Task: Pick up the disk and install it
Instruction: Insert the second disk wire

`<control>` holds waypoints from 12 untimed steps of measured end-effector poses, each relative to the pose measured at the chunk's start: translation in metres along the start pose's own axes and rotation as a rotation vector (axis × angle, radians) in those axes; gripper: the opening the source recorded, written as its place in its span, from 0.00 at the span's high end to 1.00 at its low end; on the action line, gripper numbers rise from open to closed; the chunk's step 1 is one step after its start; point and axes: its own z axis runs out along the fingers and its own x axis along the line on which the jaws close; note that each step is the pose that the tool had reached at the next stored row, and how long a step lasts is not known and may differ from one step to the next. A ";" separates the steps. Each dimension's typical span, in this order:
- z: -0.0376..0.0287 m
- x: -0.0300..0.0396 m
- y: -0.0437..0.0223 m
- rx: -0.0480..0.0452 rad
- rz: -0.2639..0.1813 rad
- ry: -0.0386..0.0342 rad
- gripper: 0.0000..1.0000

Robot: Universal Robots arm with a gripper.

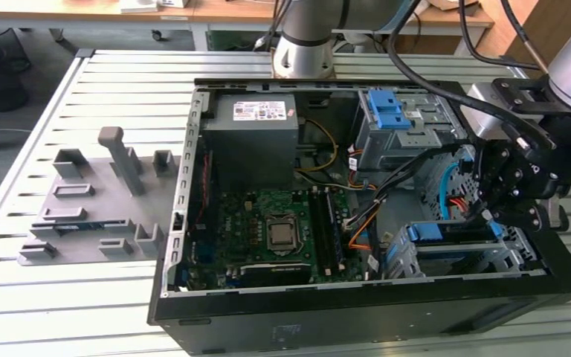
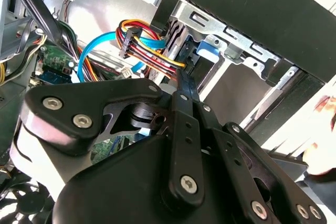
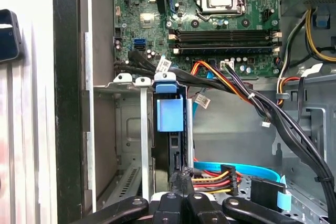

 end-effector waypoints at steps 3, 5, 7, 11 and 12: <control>0.0001 0.0001 0.0030 0.0047 0.000 -0.0003 0.89; 0.0002 0.0003 0.0056 0.0095 0.000 -0.0005 0.89; 0.0003 0.0003 0.0069 0.0123 0.000 -0.0007 0.89; -0.0057 0.0004 0.0085 0.0143 -0.001 -0.0006 0.89; -0.0082 0.0004 0.0085 0.0144 -0.001 -0.0007 0.89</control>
